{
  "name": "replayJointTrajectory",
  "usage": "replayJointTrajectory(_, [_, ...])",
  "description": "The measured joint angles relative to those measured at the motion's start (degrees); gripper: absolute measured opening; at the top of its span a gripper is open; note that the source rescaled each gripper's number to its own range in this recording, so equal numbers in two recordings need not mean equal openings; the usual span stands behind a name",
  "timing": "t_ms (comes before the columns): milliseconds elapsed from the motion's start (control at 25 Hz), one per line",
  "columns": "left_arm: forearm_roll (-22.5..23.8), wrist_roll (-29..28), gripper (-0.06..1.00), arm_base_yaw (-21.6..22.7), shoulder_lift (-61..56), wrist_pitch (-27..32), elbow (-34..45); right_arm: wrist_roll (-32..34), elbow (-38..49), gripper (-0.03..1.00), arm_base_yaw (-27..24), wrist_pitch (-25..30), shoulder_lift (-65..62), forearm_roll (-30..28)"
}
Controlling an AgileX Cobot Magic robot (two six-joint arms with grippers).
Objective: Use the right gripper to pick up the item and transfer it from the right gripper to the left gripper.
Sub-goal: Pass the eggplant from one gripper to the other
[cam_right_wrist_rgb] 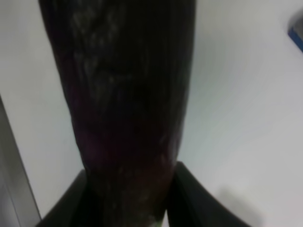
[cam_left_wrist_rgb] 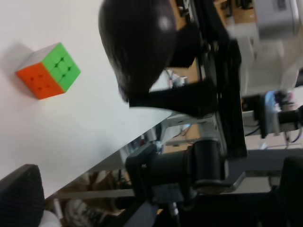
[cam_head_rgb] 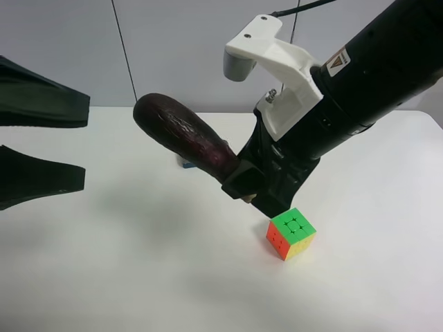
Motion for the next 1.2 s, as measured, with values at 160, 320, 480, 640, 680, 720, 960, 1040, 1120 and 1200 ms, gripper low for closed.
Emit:
replayJointTrajectory(160, [-1.95,1.47,1.0,0.0,3.02,0.11,0.0,-1.3,0.0,0.0,0.0,-0.06,0.0,0.92])
replayJointTrajectory(320, [-2.93,2.8,1.0,-0.34,5.49,0.11,-0.36,-1.58,0.0,0.0,0.0,-0.06,0.0,1.09])
replayJointTrajectory(480, [-4.15,4.07,1.0,-1.49,7.55,0.11,-0.36,-1.73,0.0,0.0,0.0,-0.06,0.0,1.75])
replayJointTrajectory(640, [-6.59,6.34,1.0,-1.82,9.92,0.06,-0.36,-1.9,0.0,0.0,0.0,-0.06,0.0,1.8])
replayJointTrajectory(680, [-7.26,6.85,1.0,-1.82,10.28,0.01,-0.36,-1.9,0.0,0.0,0.0,-0.06,0.0,1.8])
replayJointTrajectory(720, [-7.89,7.23,1.0,-1.82,10.73,0.01,-0.36,-1.93,0.0,0.0,0.0,-0.06,0.0,1.8])
replayJointTrajectory(960, [-9.14,8.73,1.0,-1.82,13.15,-0.05,-0.41,-3.74,0.0,0.0,0.0,-0.01,0.0,3.65])
replayJointTrajectory(1040, [-9.78,8.78,1.0,-1.82,14.12,-0.1,-0.41,-4.63,0.0,0.0,0.0,-0.01,0.0,4.75])
replayJointTrajectory(1120, [-10.66,9.4,1.0,-1.82,14.62,-0.22,-0.41,-4.75,0.0,0.0,0.0,-0.01,0.0,4.92])
replayJointTrajectory(1200, [-11.63,10.23,1.0,-1.82,14.7,-0.22,-0.41,-4.92,0.0,0.0,0.0,-0.01,0.0,4.98])
